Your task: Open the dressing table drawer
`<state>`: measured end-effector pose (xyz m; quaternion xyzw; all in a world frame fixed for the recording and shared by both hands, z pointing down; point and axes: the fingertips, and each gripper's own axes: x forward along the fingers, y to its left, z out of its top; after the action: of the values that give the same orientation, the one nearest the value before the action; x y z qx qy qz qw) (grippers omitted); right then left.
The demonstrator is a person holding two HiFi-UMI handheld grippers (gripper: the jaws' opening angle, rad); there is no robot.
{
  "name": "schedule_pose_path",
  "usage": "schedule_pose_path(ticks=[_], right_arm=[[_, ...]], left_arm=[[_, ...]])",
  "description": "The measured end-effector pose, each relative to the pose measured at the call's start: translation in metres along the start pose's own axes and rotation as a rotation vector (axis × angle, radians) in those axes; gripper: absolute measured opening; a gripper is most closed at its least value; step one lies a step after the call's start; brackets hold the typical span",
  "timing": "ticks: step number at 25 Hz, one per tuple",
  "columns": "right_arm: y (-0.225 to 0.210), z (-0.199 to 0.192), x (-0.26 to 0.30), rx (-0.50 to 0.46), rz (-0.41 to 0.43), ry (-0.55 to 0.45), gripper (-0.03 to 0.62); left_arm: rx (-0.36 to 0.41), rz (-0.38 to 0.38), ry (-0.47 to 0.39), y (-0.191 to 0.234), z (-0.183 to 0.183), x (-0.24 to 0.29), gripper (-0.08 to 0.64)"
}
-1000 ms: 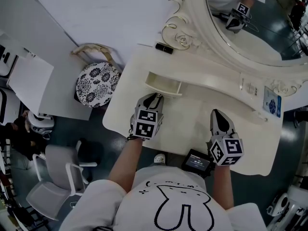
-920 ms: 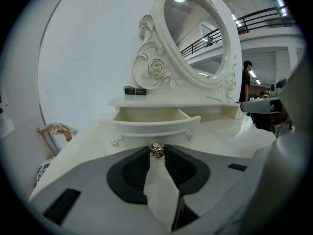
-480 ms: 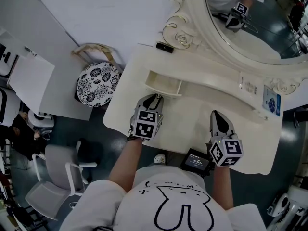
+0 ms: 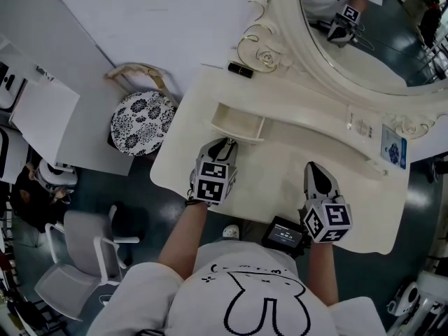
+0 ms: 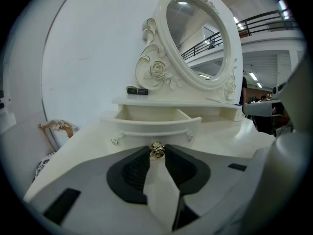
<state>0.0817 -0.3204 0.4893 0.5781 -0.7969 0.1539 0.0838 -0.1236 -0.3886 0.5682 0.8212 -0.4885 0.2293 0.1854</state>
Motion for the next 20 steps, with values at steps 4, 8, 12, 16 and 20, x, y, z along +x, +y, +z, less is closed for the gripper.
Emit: schedule_pose_path(ticks=[4,8,12,16,20], right_arm=[[0.001,0.001,0.0,-0.003,-0.001,0.0,0.011],[0.004,0.002,-0.002,-0.005,0.002,-0.003,0.011],[0.011,0.005,-0.004,-0.008,0.004,-0.01,0.011],[0.018,0.007,-0.011,-0.015,0.003,-0.023,0.011],[0.026,0.01,-0.022,-0.023,0.001,-0.038,0.011]], left_arm=[[-0.007,0.018,0.008,0.004,-0.003,0.0,0.156],[-0.014,0.029,0.015,0.006,-0.006,-0.005,0.176],[-0.018,0.033,0.008,0.009,-0.007,-0.012,0.176],[-0.017,0.036,-0.01,0.01,-0.007,-0.021,0.176],[-0.02,0.038,-0.036,0.009,-0.004,-0.036,0.176]])
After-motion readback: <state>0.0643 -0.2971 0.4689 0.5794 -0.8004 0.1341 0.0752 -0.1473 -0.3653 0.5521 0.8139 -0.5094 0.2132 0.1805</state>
